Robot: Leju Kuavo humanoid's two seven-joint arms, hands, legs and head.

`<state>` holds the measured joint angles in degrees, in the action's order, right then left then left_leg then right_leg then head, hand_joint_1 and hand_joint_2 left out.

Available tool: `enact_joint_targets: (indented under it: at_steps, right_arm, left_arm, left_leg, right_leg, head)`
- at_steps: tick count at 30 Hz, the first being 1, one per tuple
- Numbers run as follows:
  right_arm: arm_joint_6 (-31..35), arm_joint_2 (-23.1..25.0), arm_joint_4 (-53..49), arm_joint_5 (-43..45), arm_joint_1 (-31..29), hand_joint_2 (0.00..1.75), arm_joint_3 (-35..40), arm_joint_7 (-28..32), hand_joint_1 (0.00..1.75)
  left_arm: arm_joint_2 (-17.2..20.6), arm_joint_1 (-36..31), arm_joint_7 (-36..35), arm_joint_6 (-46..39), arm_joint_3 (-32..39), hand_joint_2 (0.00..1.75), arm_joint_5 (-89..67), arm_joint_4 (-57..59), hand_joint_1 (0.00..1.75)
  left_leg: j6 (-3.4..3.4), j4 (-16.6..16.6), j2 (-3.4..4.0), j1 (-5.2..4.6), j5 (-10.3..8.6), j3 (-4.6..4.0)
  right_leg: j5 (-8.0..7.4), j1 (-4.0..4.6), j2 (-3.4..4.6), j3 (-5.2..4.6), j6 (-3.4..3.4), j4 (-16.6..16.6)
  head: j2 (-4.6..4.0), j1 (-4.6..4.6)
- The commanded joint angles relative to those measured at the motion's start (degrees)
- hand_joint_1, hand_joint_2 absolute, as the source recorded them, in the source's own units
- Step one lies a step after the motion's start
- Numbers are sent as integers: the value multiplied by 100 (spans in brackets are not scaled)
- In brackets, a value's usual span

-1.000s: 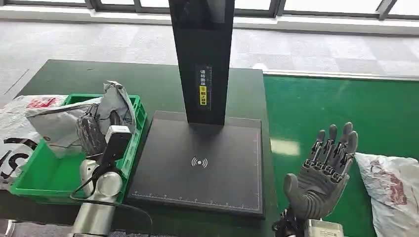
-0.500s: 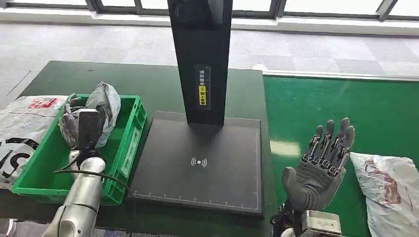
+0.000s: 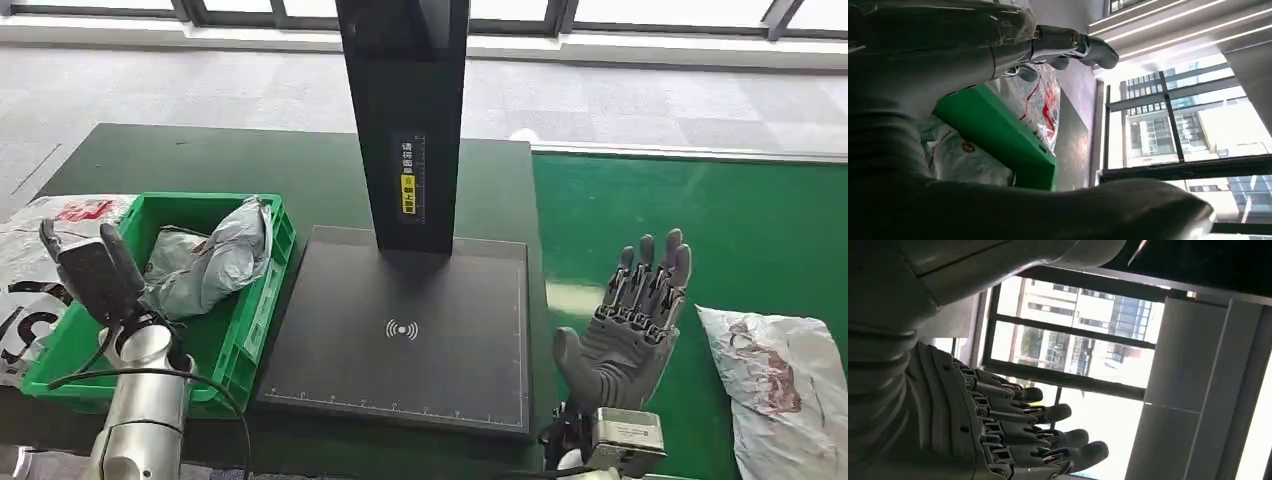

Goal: Moved the parcel from conveyor to table for the left to box.

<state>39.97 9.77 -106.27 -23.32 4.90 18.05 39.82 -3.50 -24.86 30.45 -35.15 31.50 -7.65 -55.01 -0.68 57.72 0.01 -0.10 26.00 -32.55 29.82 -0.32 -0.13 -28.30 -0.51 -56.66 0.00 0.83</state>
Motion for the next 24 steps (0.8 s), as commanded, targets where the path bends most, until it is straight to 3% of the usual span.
enact_joint_targets:
  at_steps: [1, 4, 6, 9, 11, 14, 16, 17, 20, 24]
  right_arm:
    - [3, 9, 368, -38, -129, 175, -52, 18, 0]
    - [-29, 3, 550, -194, -89, 175, -256, -214, 0]
    - [-91, -64, 610, -220, -73, 175, -379, -348, 0]
    - [-245, -68, 734, -436, -25, 175, -593, -553, 0]
    - [-146, -30, 852, -1277, -10, 175, -827, -1001, 0]
    - [-212, -53, 1089, -2535, -31, 175, -1260, -1938, 0]
    - [-151, -55, 1249, -3231, 34, 175, -1607, -2348, 0]
    - [-339, -37, 1291, -3720, 194, 175, -1909, -2780, 0]
    - [-312, -70, 1282, -3706, 258, 175, -1960, -2767, 0]
    - [-310, -38, 1240, -3716, 274, 175, -1932, -2764, 0]
  left_arm:
    - [-330, 399, 49, -24, 10, 0, 69, -607, 0]
    - [-531, 754, 260, -485, -341, 0, -599, -1357, 0]
    - [-769, 877, 87, -485, -319, 0, -1243, -1758, 0]
    - [-769, 1076, -229, -485, -794, 0, -2115, -2092, 0]
    - [-742, 1201, -244, -485, -1267, 0, -1949, -2328, 0]
    - [-825, 1691, 479, -485, -1931, 0, -981, -3151, 0]
    - [-801, 2069, 955, -470, -2533, 0, -541, -3693, 0]
    - [-622, 2306, 955, -449, -3192, 0, -201, -4259, 0]
    - [-653, 2346, 955, -485, -3251, 0, -238, -4291, 0]
    - [-598, 2318, 955, -485, -3226, 0, -178, -4265, 0]
  left_leg:
    - [0, -14, 6, 1, -4, -2]
    - [-1, -17, 4, 0, -7, -11]
    - [0, -11, 1, -2, -3, -12]
    - [2, -9, -9, -1, -3, -18]
    - [2, -4, -18, -1, -3, -26]
    - [3, -1, -12, 0, 0, -28]
    - [3, -11, -14, 1, -3, -26]
    - [2, -15, -15, 0, -5, -25]
    - [6, -4, -39, 0, 2, -31]
    - [9, -4, -15, -8, 8, -37]
  right_leg:
    - [-8, 1, 7, -1, 6, 19]
    - [-11, -1, 5, -8, 6, 23]
    - [-8, -4, 2, -9, 6, 20]
    - [-6, -4, -4, -18, 6, 22]
    - [-4, -5, -14, -23, 5, 19]
    - [-4, -4, -9, -27, 5, 18]
    - [-8, -3, -9, -22, 7, 32]
    - [-9, -4, -10, -22, 8, 34]
    - [1, -4, -34, -19, 9, 29]
    - [-2, -10, -12, -27, 8, 22]
  head:
    - [0, -2]
    - [0, -2]
    - [0, 0]
    - [0, -2]
    - [0, -2]
    - [0, -2]
    - [0, 0]
    - [0, 0]
    - [0, -2]
    - [0, -2]
